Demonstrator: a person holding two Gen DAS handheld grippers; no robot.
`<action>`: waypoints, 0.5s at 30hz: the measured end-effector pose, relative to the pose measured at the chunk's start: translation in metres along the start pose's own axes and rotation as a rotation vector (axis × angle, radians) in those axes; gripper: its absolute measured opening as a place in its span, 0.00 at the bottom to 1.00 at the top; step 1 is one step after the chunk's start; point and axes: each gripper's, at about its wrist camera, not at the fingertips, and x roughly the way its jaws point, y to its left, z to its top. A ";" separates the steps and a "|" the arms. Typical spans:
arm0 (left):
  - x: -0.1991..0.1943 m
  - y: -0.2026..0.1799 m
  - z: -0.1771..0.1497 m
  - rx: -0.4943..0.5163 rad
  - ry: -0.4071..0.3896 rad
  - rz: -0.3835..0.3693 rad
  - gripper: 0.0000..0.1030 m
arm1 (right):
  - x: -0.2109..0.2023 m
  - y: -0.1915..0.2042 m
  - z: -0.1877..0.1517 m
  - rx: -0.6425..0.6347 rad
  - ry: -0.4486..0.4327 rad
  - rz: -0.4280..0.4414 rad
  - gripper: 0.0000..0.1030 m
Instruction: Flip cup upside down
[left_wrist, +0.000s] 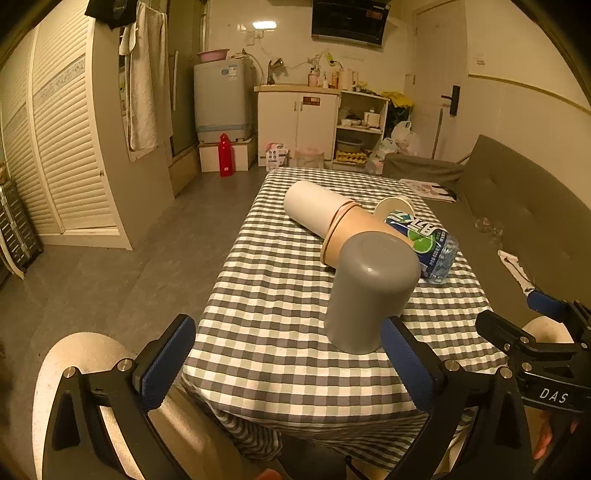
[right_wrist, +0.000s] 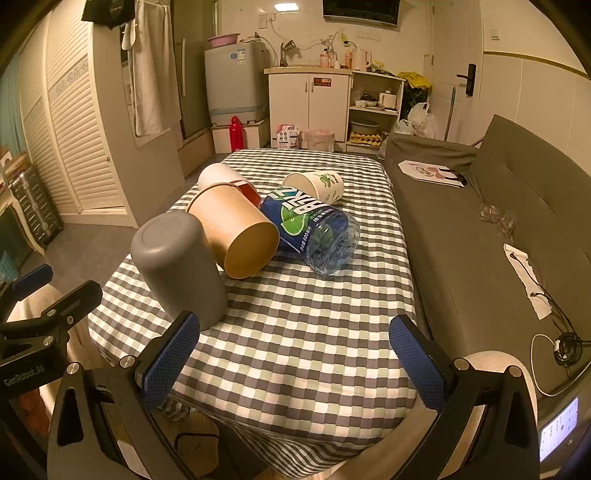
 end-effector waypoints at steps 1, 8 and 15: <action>0.000 0.001 0.000 -0.003 0.001 0.002 1.00 | 0.000 0.000 0.000 0.000 0.001 0.000 1.00; 0.001 0.003 -0.001 -0.007 0.005 0.004 1.00 | 0.001 0.000 -0.001 -0.001 0.004 -0.004 1.00; 0.000 0.003 -0.001 -0.006 0.005 0.005 1.00 | 0.001 0.000 -0.001 0.000 0.006 -0.003 1.00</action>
